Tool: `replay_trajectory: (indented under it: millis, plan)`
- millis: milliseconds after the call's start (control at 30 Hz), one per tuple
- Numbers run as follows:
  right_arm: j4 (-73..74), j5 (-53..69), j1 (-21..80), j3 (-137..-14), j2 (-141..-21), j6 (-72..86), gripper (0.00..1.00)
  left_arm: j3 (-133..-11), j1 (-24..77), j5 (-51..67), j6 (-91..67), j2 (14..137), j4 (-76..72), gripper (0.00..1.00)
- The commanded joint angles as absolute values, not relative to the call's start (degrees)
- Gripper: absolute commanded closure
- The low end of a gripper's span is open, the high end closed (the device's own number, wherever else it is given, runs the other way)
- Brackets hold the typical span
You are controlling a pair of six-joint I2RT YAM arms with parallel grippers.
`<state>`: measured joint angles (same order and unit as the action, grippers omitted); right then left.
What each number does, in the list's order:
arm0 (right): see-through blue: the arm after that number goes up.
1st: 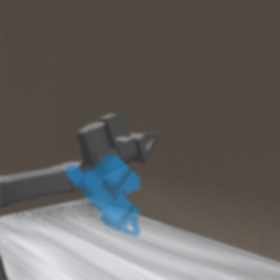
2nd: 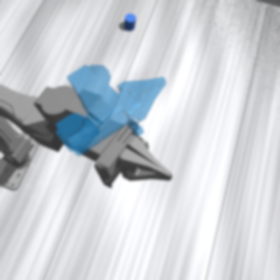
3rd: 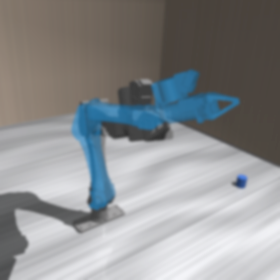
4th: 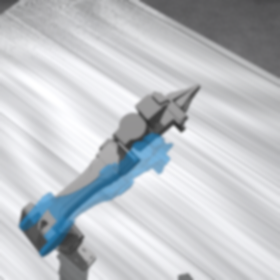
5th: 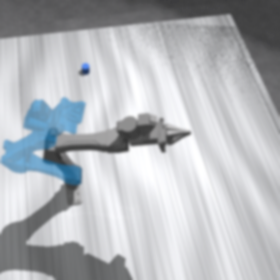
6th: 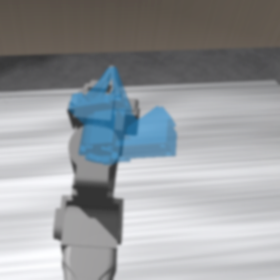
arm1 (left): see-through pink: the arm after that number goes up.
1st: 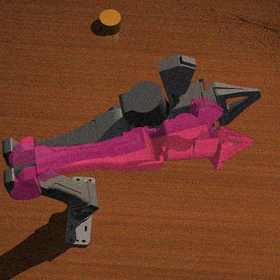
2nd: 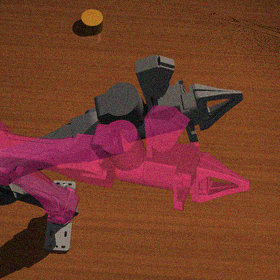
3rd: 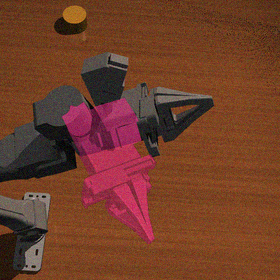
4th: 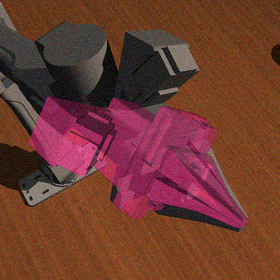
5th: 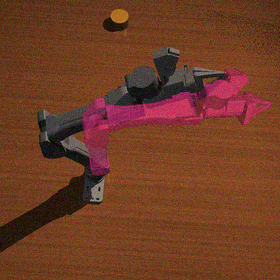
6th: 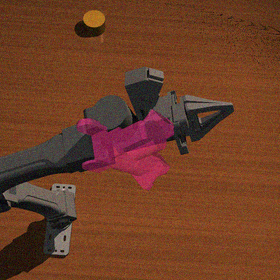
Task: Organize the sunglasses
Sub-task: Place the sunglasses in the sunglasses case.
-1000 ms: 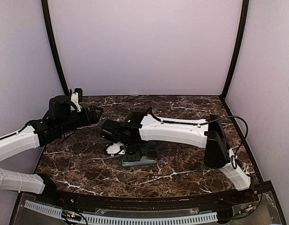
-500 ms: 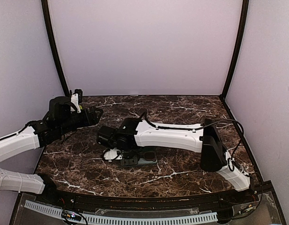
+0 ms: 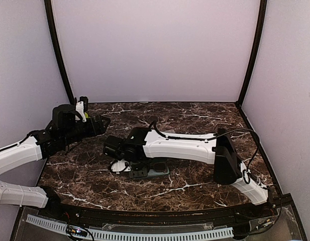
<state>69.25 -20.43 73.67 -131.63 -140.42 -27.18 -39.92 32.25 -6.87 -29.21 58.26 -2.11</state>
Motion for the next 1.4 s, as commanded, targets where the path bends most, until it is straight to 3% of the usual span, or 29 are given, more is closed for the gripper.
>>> replay_trajectory:
  millis: [0,1367]
  plan:
    - [69.61,-20.81,74.41,-132.63,-141.8,-27.3,0.63,-39.13,31.86,-6.67,-29.62,56.8,-3.52,0.15]
    - [67.6,-20.97,75.15,-131.05,-142.8,-24.83,0.45,-37.44,31.88,-6.81,-29.8,55.22,-3.85,0.15]
